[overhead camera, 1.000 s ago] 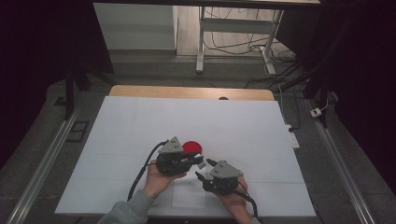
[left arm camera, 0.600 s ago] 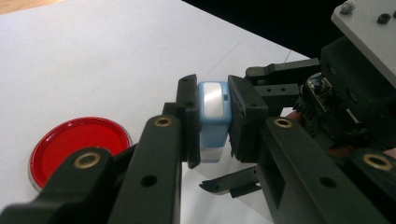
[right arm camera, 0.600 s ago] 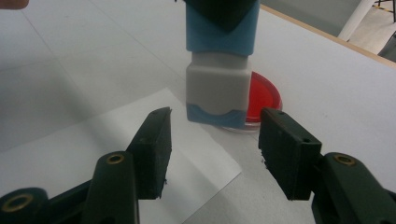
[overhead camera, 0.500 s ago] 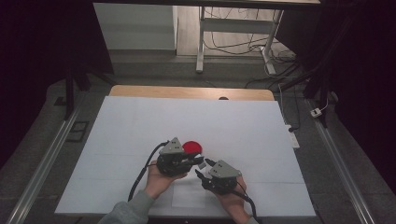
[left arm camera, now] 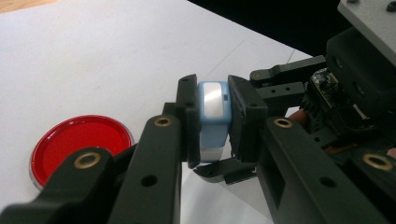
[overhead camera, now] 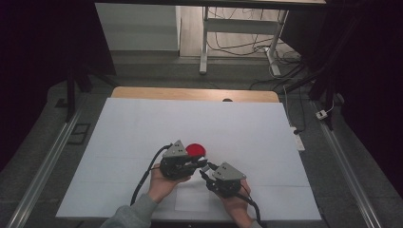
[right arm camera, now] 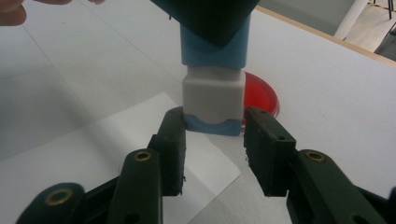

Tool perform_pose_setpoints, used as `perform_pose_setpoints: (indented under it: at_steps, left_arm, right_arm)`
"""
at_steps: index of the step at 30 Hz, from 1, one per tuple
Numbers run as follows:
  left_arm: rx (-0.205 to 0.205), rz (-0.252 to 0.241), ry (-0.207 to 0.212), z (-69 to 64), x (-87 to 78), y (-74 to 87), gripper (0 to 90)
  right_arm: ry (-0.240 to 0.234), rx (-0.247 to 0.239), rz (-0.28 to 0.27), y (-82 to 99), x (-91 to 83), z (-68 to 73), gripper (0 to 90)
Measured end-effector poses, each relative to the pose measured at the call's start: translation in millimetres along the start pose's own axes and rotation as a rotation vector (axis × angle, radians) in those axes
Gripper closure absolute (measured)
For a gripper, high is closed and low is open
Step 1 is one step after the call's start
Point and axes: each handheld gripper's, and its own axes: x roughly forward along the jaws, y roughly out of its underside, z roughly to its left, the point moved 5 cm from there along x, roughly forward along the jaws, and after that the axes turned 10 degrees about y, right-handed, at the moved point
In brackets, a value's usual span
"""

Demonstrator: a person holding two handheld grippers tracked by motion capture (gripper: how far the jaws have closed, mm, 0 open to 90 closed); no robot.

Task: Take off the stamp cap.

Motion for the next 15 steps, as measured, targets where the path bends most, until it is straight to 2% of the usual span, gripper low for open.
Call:
perform_pose_setpoints:
  at_steps: [15]
  left_arm:
    - [-0.001,-0.005,-0.009,0.1,1.3,1.1,75.5]
  right_arm:
    - [0.001,-0.003,0.005,0.2,0.2,0.5,63.6]
